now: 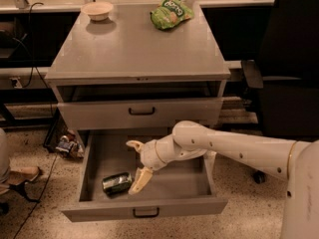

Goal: Pick green can from middle drawer and place on counter

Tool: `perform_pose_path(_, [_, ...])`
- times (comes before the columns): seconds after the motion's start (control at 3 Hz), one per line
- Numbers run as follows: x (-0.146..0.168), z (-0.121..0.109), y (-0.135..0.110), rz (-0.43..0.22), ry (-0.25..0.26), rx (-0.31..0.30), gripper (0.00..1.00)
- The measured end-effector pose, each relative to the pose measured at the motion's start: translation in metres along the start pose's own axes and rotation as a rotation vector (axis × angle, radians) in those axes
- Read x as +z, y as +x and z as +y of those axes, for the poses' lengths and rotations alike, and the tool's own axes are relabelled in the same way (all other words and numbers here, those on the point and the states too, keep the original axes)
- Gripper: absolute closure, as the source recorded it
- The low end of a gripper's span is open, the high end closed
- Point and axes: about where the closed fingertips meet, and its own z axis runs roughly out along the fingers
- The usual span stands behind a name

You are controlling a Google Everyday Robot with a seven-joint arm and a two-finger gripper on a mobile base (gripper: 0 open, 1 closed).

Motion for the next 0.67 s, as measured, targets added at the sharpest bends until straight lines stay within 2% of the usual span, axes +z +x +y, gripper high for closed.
perform_pose_path(0.33, [0.037, -0.021, 0.03, 0.038, 0.036, -0.061, 0.0])
perform_pose_path(0.67, [0.063, -0.028, 0.041, 0.071, 0.03, -0.108, 0.0])
